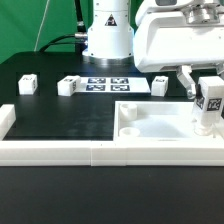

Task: Assemble one leg

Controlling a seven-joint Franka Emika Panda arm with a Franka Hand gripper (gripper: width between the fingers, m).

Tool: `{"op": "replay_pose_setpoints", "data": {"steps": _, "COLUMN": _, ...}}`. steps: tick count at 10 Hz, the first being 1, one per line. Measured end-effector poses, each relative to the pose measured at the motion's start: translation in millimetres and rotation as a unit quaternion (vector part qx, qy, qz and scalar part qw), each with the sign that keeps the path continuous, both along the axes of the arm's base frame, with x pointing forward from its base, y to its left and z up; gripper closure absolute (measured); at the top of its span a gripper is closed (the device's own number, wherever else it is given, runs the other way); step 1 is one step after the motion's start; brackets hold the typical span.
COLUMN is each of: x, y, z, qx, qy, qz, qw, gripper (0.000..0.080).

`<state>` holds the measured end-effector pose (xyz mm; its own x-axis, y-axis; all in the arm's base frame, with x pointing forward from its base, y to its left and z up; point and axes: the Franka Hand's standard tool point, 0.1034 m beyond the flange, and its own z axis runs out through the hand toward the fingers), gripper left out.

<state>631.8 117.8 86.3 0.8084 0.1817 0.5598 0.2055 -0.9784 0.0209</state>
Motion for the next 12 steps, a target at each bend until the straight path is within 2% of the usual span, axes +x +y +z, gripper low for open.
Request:
{"op": "replay_pose_setpoints", "data": {"steps": 3, "x": -2.3, "y": 2.3, "z": -8.5, "qx": -0.001, "qy": -0.018, "qz": 0.000, "qw": 1.000, "gripper": 0.0508}}
{"op": "replay_pose_setpoints", "data": {"steps": 8, "x": -3.7, "y": 3.5, "z": -8.5, "qx": 0.000, "qy": -0.016, "qz": -0.001, "qw": 1.000, "gripper": 0.0508}}
{"op": "replay_pose_setpoints", "data": {"steps": 9, "x": -5.2, "y": 3.5, "z": -11.1, "qx": 0.000, "qy": -0.010, "qz": -0.001, "qw": 1.000, "gripper": 0.0393}}
{"op": "replay_pose_setpoints", "data": {"steps": 10, "x": -5.2, "y": 3.4, "z": -11.1, "qx": 0.000, "qy": -0.010, "qz": -0.001, "qw": 1.000, "gripper": 0.0393}}
{"op": "replay_pose_setpoints", "data": {"steps": 11, "x": -5.4, "y": 3.4, "z": -11.5, "qx": 0.000, "qy": -0.009, "qz": -0.001, "qw": 1.000, "gripper": 0.0257}}
{"op": "replay_pose_setpoints", "data": {"steps": 12, "x": -5.4, "y": 3.4, "z": -11.5, "qx": 0.000, "qy": -0.009, "qz": -0.001, "qw": 1.000, "gripper": 0.0171}}
